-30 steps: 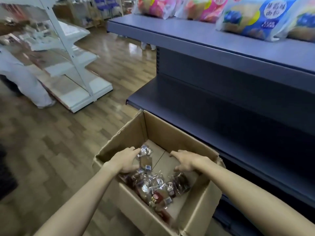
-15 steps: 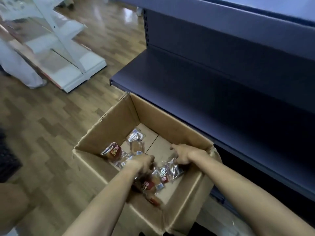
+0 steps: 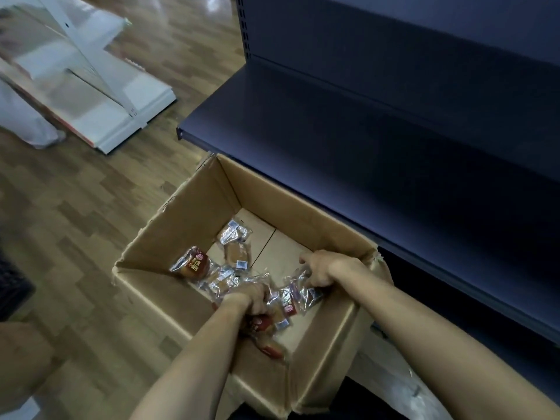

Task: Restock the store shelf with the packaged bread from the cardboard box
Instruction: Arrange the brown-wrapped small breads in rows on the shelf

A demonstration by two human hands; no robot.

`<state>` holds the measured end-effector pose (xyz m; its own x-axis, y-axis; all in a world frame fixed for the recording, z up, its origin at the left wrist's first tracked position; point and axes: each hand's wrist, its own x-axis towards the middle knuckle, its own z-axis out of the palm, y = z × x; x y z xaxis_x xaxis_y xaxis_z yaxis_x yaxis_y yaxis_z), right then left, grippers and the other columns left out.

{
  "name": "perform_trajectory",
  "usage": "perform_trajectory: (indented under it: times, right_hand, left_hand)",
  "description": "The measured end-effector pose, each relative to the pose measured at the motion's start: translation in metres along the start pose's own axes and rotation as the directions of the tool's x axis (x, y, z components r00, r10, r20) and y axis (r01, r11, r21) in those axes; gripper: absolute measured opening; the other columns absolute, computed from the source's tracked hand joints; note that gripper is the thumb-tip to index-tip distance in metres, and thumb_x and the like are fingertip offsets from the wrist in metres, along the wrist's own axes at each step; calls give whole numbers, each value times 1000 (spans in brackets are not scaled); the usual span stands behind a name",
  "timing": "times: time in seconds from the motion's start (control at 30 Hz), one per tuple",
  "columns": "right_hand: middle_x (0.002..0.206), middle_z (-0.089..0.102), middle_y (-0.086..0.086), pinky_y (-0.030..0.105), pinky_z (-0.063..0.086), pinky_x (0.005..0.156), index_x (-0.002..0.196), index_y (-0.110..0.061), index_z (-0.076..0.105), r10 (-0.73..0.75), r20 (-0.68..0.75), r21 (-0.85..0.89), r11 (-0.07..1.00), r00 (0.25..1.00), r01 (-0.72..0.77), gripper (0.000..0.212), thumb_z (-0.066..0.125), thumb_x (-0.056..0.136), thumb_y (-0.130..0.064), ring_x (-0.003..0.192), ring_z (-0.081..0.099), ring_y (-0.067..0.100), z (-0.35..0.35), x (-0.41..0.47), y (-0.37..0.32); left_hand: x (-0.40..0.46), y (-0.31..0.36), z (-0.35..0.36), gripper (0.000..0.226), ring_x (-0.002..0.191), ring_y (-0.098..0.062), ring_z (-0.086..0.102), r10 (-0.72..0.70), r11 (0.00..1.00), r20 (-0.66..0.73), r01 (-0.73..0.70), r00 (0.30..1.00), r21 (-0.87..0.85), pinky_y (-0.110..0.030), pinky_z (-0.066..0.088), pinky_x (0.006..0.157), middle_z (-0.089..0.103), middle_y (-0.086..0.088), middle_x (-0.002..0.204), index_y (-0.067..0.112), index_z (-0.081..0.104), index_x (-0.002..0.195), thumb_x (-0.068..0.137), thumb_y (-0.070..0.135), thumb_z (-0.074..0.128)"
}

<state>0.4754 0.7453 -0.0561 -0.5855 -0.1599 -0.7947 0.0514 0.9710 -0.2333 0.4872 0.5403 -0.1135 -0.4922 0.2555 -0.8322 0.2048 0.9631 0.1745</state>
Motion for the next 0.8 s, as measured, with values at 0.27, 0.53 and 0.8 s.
perform_trajectory:
  times: [0.27,0.53,0.8]
  right_hand:
    - [140,54,6,38,49,98,142,-20,42,20,24,-42,999,1000,-19,63,70,88,-40,118,58,29,0,2,0]
    - [138,55,5,36,49,96,139,-19,46,30,35,-68,997,999,-28,61,69,89,-44,119,57,27,-3,-1,-2]
    - [140,52,6,37,48,97,141,-21,45,38,41,-47,998,998,-36,60,68,90,-42,120,56,27,-6,-7,-6]
  left_hand:
    - [19,6,-5,42,88,-16,56,120,993,85,-119,989,-21,-6,37,60,61,-5,96,26,47,71,79,-9,69]
    - [12,8,-21,46,38,9,50,205,976,141,-192,969,-101,-6,37,46,53,19,41,19,49,62,75,-23,64]
    - [13,-14,-16,26,62,-7,61,65,964,-118,-93,991,-250,-21,46,61,70,2,74,23,75,84,89,3,59]
